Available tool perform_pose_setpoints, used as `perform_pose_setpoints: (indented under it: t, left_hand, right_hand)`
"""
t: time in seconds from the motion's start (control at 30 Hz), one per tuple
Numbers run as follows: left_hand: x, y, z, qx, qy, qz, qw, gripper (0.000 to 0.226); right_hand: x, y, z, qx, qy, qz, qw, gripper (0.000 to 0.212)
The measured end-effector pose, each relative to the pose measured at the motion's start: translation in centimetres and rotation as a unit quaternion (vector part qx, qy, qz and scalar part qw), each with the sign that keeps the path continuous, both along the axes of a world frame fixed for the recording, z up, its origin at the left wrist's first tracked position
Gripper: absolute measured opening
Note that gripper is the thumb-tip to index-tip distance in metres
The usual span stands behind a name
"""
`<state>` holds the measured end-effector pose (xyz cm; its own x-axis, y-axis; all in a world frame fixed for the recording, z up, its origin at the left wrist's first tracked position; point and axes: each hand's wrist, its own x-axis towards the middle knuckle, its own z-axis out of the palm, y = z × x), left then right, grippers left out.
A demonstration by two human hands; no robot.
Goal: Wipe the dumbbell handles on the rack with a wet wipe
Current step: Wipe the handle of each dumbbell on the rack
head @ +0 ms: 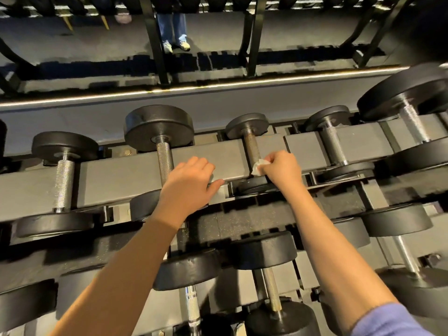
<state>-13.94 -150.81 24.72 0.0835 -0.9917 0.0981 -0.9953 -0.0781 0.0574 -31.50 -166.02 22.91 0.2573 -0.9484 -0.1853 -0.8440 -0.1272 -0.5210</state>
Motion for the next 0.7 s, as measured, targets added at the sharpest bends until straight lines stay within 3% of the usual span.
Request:
perform_pose_setpoints:
  t: [0.13, 0.27, 0.5, 0.7]
  left_hand:
    - [0.1, -0.1, -0.1, -0.004, 0.008, -0.026, 1.0, 0.056]
    - [-0.2, -0.4, 0.3, 0.032, -0.019, -0.039, 0.999, 0.044]
    - [-1.6, 0.7, -0.5, 0.035, -0.043, -0.1, 0.993, 0.031]
    - [-7.6, 3.0, -5.7, 0.05, 0.061, -0.192, 0.978, 0.035]
  right_hand:
    - [-1.3, 3.1, 0.7, -0.097, -0.14, -0.07, 0.983, 0.017]
    - [-3.3, 6.2, 1.1, -0.102, -0.205, -0.089, 0.969, 0.021]
    - [-6.8, 11.8, -0.8, -0.032, -0.216, -0.116, 0.969, 0.022]
    - [-9.8, 15.7, -3.8, -0.015, -0.193, -0.153, 0.969, 0.019]
